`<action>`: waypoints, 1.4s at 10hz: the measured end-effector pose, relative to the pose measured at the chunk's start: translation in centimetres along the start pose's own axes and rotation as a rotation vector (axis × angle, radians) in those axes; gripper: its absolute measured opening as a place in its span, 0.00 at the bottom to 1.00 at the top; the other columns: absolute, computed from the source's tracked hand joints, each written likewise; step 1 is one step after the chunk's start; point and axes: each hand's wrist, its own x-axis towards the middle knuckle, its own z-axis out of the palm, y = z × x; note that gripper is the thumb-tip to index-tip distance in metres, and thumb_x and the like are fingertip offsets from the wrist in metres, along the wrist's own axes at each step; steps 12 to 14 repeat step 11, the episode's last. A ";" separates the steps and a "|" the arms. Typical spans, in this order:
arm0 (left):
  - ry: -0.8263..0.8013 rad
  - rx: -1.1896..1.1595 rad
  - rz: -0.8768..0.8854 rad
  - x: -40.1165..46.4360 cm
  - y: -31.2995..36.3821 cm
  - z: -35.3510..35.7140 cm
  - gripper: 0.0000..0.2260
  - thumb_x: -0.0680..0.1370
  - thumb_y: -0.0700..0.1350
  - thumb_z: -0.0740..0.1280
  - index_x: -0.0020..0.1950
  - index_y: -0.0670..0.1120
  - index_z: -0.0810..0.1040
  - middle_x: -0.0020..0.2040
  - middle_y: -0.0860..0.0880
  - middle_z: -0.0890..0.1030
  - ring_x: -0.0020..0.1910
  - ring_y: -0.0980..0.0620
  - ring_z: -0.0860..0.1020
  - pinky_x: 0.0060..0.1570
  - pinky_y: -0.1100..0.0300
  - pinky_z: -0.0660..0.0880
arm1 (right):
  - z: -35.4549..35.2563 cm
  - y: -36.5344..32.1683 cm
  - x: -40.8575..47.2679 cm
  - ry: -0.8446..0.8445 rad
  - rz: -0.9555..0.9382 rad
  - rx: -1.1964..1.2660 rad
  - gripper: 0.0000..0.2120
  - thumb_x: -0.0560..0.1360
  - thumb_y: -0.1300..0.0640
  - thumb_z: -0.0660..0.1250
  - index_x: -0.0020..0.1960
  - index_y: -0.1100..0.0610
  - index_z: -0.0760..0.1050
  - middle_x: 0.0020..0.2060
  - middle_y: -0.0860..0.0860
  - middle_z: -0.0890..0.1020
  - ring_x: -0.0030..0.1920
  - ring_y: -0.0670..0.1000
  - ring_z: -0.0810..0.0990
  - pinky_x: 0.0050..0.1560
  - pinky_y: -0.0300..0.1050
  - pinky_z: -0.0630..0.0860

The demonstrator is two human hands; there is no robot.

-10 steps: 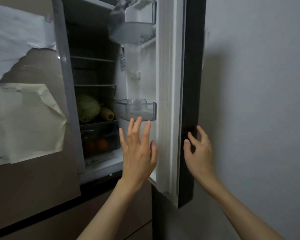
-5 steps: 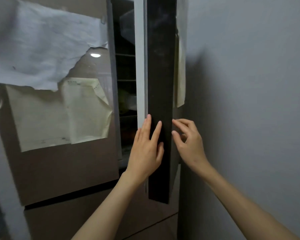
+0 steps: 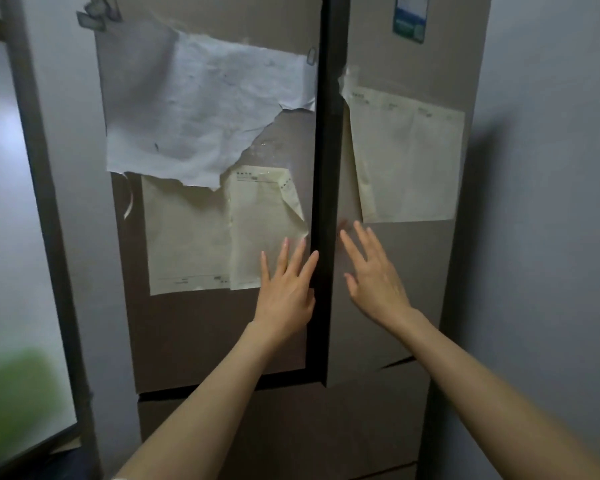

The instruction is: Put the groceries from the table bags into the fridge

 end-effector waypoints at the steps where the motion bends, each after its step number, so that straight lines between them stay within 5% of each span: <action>1: 0.006 0.063 -0.058 0.5 -2.0 -0.4 0.32 0.79 0.46 0.59 0.77 0.50 0.44 0.77 0.46 0.38 0.74 0.42 0.33 0.69 0.35 0.37 | 0.1 0.2 1.6 0.002 0.005 -0.086 0.41 0.75 0.57 0.67 0.76 0.51 0.41 0.75 0.52 0.38 0.76 0.55 0.39 0.75 0.54 0.50; 3: 0.169 0.129 -0.119 2.9 -5.6 -0.8 0.33 0.75 0.49 0.66 0.77 0.51 0.53 0.77 0.43 0.45 0.74 0.39 0.38 0.66 0.33 0.37 | -0.8 2.0 3.9 -0.070 -0.052 -0.196 0.51 0.71 0.43 0.69 0.70 0.44 0.28 0.70 0.50 0.28 0.74 0.54 0.32 0.73 0.57 0.42; 6: 0.265 0.213 -0.104 4.4 -8.0 1.3 0.35 0.72 0.56 0.68 0.75 0.53 0.57 0.77 0.44 0.48 0.75 0.42 0.42 0.59 0.26 0.41 | 1.6 0.9 6.2 -0.045 -0.021 -0.159 0.49 0.71 0.46 0.70 0.75 0.45 0.36 0.75 0.53 0.34 0.74 0.56 0.33 0.74 0.56 0.43; 8: 0.335 0.257 -0.094 4.7 -8.9 2.8 0.31 0.75 0.62 0.53 0.76 0.56 0.49 0.78 0.46 0.44 0.75 0.43 0.38 0.62 0.27 0.37 | 3.5 1.4 7.9 -0.019 -0.025 -0.188 0.49 0.70 0.42 0.69 0.71 0.44 0.31 0.70 0.50 0.29 0.75 0.56 0.34 0.74 0.54 0.45; 10: 0.383 0.308 -0.104 5.0 -9.0 3.6 0.31 0.77 0.63 0.49 0.76 0.56 0.44 0.77 0.49 0.36 0.75 0.44 0.38 0.63 0.28 0.37 | 3.1 0.7 7.8 -0.035 -0.007 -0.072 0.45 0.72 0.47 0.69 0.76 0.44 0.40 0.75 0.52 0.35 0.74 0.55 0.33 0.75 0.56 0.45; 11: 0.401 0.294 -0.104 5.1 -8.9 4.0 0.30 0.77 0.63 0.48 0.76 0.57 0.44 0.77 0.49 0.36 0.75 0.45 0.38 0.63 0.27 0.37 | 0.5 0.3 7.9 0.039 0.085 0.278 0.32 0.73 0.48 0.69 0.73 0.49 0.61 0.77 0.52 0.50 0.76 0.53 0.44 0.74 0.53 0.48; 14: 0.401 0.294 -0.104 5.1 -8.9 4.0 0.30 0.77 0.63 0.48 0.76 0.57 0.44 0.77 0.49 0.36 0.75 0.45 0.38 0.63 0.27 0.37 | 0.5 0.3 7.9 0.039 0.085 0.278 0.32 0.73 0.48 0.69 0.73 0.49 0.61 0.77 0.52 0.50 0.76 0.53 0.44 0.74 0.53 0.48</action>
